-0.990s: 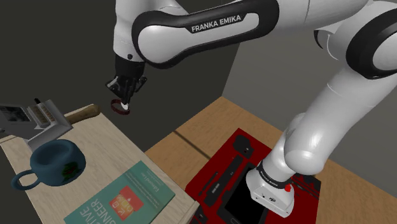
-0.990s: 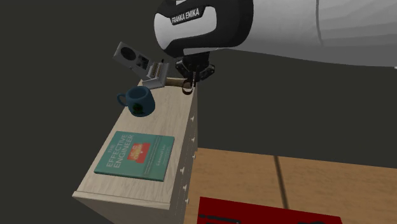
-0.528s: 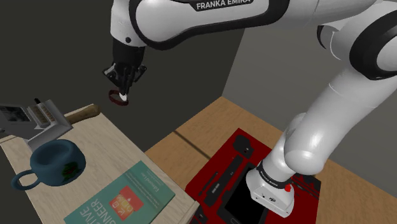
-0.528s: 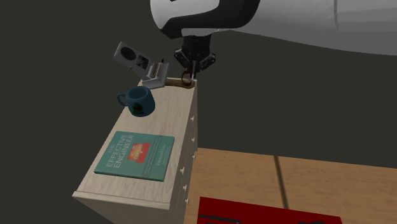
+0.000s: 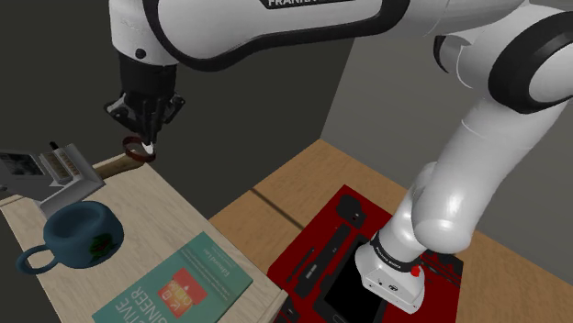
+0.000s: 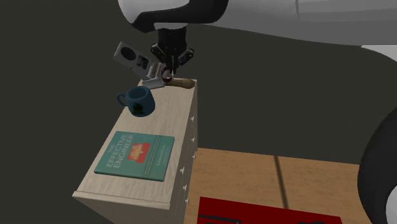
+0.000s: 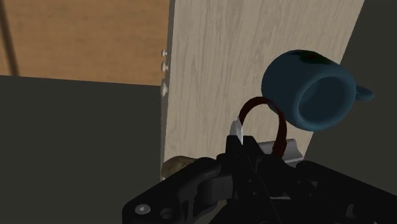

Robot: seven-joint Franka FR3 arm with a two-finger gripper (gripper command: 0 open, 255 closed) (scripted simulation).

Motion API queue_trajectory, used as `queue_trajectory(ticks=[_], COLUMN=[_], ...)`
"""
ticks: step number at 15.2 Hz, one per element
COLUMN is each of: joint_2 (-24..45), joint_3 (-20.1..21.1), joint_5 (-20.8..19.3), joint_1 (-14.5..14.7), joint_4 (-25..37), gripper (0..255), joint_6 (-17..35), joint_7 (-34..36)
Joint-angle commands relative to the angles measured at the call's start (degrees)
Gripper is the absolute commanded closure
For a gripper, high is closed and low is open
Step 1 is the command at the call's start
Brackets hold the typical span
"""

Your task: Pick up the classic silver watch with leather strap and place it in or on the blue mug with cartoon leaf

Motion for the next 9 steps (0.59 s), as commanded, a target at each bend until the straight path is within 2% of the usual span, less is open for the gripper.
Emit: queue_trajectory(ticks=[1,5,9], joint_2=[3.4,10.2,18.3], joint_3=[0.9,2.1,2.4], joint_5=[-2.3,-7.0,-11.8], joint_1=[1.8,6.7,12.9], joint_4=[4.8,14.1,26.0], gripper=[255,255,255], joint_6=[-1.9,-5.4,-10.3], joint_7=[3.2,9.2,14.2])
